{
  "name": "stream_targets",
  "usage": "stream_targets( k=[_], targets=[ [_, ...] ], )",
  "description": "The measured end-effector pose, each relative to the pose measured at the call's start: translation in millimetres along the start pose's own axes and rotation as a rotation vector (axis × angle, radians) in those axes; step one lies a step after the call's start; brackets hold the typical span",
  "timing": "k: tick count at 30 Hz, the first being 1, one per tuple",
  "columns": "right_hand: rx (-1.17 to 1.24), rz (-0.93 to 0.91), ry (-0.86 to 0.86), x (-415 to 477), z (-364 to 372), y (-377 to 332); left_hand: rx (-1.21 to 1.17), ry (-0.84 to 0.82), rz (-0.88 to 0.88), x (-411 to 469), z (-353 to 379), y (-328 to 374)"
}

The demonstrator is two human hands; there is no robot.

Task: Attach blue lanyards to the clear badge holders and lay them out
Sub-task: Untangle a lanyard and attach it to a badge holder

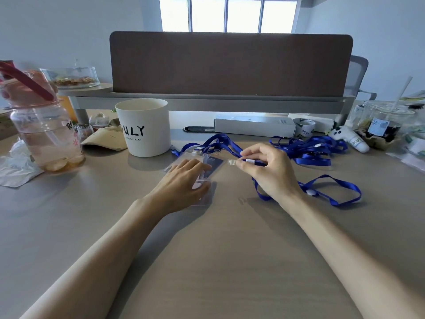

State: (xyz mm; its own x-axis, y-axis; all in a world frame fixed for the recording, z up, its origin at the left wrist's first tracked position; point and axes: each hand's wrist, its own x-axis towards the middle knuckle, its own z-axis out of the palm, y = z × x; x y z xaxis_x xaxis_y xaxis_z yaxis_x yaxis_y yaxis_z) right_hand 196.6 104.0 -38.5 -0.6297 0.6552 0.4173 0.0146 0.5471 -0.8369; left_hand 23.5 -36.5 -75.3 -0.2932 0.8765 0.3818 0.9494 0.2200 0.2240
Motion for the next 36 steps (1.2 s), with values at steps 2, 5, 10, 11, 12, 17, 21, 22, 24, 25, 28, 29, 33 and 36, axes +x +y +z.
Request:
stream_targets(
  k=[2,5,10,11,12,17,21,22,24,25,28,29,33,36],
  targets=[
    [-0.064,0.013,0.01,2.1,-1.5,3.4,0.014,0.018,-0.03,1.8,-0.2,-1.1],
    [0.055,0.094,0.008,6.2,-3.3,5.6,-0.039,0.006,-0.045,1.8,-0.6,-2.2],
    [0.299,0.185,-0.005,8.9,-3.1,1.8,-0.141,-0.116,-0.036,1.8,-4.6,17.2],
    [0.318,0.185,-0.019,8.4,-2.2,-1.4,-0.163,-0.138,-0.053,2.7,-5.4,21.8],
    [0.333,0.18,-0.035,7.9,-0.4,-5.7,-0.199,-0.153,-0.078,3.5,-6.9,26.9],
    [0.438,0.145,-0.079,11.8,13.8,-35.1,-0.556,-0.087,-0.177,8.9,-7.5,49.0],
    [0.483,0.152,-0.088,29.0,17.9,-65.5,-0.855,0.008,-0.285,25.3,-19.1,62.5],
    [0.502,0.146,-0.079,32.6,17.4,-71.9,-0.876,0.022,-0.289,28.5,-22.0,64.4],
    [0.53,0.138,-0.051,39.4,15.3,-83.2,-0.937,0.034,-0.284,32.9,-26.6,66.9],
    [0.545,0.138,-0.04,41.8,13.6,-88.4,-0.973,0.03,-0.292,34.7,-27.6,68.0],
    [0.638,0.141,-0.034,47.7,7.5,-100.4,-1.001,-0.011,-0.336,41.2,-25.9,71.2],
    [0.672,0.142,-0.036,48.8,4.3,-104.2,-0.98,-0.026,-0.349,43.2,-25.3,73.6],
    [0.688,0.127,-0.033,49.8,-13.5,-117.5,-0.903,-0.116,-0.286,49.9,-23.1,89.4],
    [0.658,0.139,-0.022,52.1,-33.6,-119.3,-0.906,-0.185,-0.323,52.4,-27.8,91.9]
  ],
)
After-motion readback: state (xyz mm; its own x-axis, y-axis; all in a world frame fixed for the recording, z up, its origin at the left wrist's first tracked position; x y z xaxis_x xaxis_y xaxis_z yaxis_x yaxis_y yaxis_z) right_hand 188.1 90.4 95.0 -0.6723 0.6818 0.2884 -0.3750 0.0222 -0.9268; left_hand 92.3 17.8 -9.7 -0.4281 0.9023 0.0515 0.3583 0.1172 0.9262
